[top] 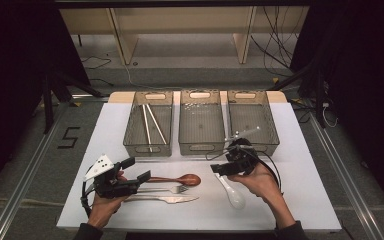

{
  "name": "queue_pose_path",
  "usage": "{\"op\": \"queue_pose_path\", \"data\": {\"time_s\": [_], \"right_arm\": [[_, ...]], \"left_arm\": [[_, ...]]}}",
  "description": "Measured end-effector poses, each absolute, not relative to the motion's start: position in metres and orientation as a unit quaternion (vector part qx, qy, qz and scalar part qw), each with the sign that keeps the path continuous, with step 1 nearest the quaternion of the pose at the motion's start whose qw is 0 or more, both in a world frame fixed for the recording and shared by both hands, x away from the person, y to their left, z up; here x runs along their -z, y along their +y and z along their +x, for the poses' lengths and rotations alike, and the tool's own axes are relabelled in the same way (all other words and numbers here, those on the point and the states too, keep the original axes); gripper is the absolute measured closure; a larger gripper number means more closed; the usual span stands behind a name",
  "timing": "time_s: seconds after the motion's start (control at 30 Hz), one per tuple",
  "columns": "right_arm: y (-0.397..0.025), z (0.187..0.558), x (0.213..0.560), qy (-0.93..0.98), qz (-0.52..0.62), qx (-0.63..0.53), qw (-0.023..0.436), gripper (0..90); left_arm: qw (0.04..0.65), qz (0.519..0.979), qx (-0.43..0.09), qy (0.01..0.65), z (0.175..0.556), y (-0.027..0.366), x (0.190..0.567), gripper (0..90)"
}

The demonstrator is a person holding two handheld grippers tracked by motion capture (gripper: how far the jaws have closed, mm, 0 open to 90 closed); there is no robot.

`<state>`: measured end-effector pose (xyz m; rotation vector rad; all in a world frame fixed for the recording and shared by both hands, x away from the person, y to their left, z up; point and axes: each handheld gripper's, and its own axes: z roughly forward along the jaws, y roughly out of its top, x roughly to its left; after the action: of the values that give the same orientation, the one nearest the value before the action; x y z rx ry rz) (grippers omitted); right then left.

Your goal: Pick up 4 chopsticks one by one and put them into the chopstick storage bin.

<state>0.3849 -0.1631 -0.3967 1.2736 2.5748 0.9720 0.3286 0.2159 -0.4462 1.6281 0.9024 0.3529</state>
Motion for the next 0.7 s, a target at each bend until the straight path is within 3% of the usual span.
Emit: {"op": "queue_pose_path", "data": {"time_s": [0.7], "right_arm": [[-0.171, 0.375, 0.418, 0.862, 0.42, -0.284, 0.018, 24.4]], "left_arm": [[0.586, 0.697, -0.15, 0.386, 0.329, 0.216, 0.446, 16.3]]}}
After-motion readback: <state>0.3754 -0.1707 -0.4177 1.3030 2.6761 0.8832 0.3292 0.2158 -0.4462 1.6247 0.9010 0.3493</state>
